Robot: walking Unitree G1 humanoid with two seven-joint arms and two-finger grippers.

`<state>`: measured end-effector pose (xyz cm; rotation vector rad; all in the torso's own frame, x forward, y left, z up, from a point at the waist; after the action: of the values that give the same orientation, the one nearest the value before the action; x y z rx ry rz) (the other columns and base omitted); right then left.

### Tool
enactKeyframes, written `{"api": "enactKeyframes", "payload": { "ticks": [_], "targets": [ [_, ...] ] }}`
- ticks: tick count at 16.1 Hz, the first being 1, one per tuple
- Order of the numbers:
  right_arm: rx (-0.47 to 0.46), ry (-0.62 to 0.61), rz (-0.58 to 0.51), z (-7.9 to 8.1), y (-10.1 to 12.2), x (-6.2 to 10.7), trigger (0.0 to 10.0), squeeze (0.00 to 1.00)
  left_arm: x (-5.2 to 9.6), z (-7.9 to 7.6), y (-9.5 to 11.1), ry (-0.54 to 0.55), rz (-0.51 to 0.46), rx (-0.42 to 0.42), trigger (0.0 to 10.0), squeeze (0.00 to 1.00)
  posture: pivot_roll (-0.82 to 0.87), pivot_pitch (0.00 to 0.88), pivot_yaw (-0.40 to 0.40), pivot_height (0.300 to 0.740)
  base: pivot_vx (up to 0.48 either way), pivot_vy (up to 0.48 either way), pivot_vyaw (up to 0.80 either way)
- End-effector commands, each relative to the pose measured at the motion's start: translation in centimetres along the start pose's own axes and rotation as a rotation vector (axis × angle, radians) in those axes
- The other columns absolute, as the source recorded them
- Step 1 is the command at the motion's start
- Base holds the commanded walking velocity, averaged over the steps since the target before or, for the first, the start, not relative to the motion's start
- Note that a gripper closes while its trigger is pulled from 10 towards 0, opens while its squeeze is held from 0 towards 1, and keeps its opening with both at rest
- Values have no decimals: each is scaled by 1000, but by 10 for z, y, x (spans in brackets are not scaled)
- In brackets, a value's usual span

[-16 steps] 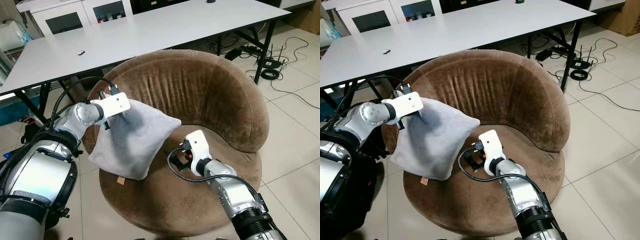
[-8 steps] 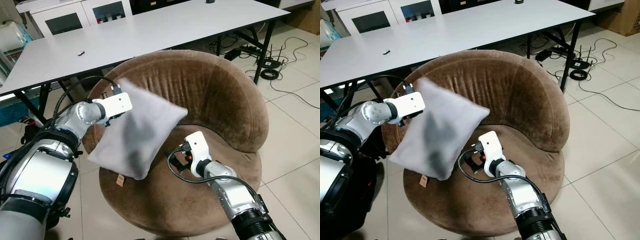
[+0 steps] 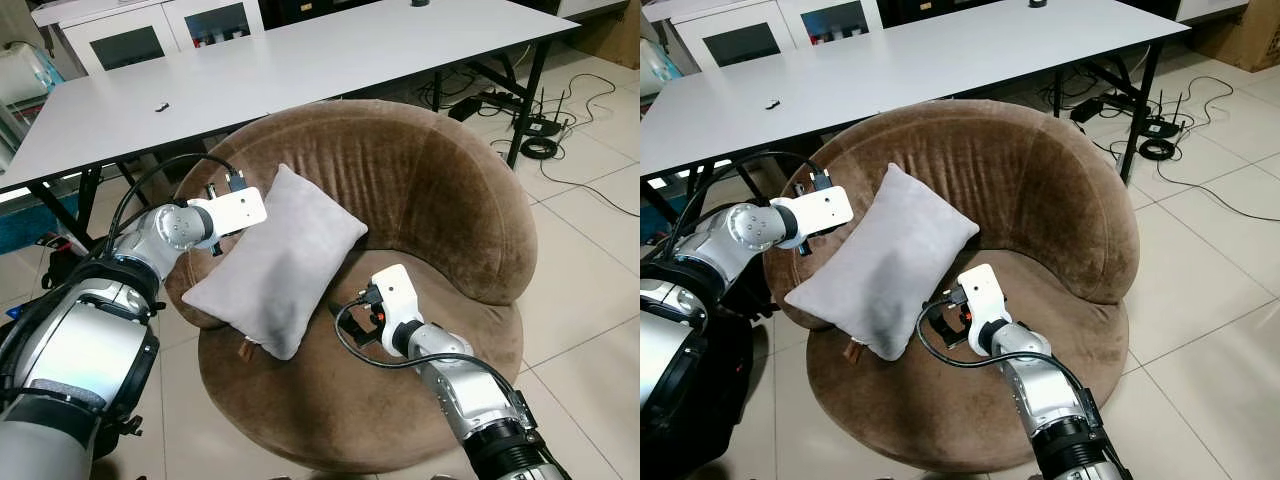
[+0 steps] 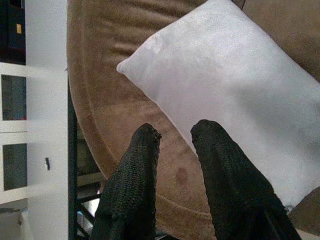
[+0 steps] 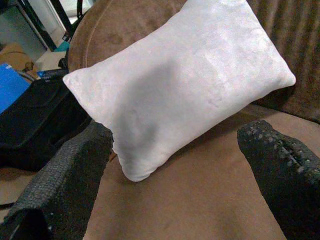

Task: Move the pillow to the sofa from floor

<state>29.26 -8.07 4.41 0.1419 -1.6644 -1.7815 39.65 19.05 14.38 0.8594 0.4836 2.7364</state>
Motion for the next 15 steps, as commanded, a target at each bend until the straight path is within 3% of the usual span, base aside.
{"api": "enactKeyframes", "payload": {
  "ticks": [1, 8, 10, 11, 13, 14, 15],
  "targets": [
    [-3, 25, -50, 7, 10, -4, 10000, 0, 2, 6, 1, 13, -19, 39, 10000, 0, -132, 0, 190, 740, 0, 0, 0],
    [5, 40, -58, 7, 14, -8, 10000, 0, 3, 2, -6, 68, -46, 210, 10000, 0, -113, 0, 169, 740, 0, 0, 0],
    [12, 48, -62, 7, 16, -10, 10000, 0, 4, 2, -9, 116, -69, 316, 10000, 0, -105, 0, 163, 740, 0, 0, 0],
    [18, 61, -65, 9, 18, -13, 10000, 0, 4, 1, -12, 178, -92, 437, 10000, 0, -104, 0, 162, 740, 0, 0, 0],
    [20, 64, -66, 9, 18, -14, 10000, 0, 5, -2, -14, 228, -117, 536, 10000, 0, -103, 0, 157, 740, 0, 0, 0],
    [29, 65, -67, 9, 20, -15, 10000, 0, 3, -12, -18, 300, -147, 662, 10000, 0, -103, 0, 150, 740, 0, 0, 0],
    [35, 68, -65, 8, 21, -17, 10000, 0, 2, -21, -20, 356, -153, 736, 10000, 0, -95, 0, 133, 740, 0, 0, 0]
  ]
}}
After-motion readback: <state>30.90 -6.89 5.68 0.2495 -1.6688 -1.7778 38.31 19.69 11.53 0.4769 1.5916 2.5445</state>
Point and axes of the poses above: a point about 5 cm out from each wrist's last joint towards the gripper, its own x axis pointing back from the gripper into the wrist, its own y axis along the axis of the wrist's last joint, z = x × y, the point moved 1 cm from there along -x, pointing out of the wrist towards the gripper, and after that the axes turned 6 degrees about -x, right-handed, at the moved point
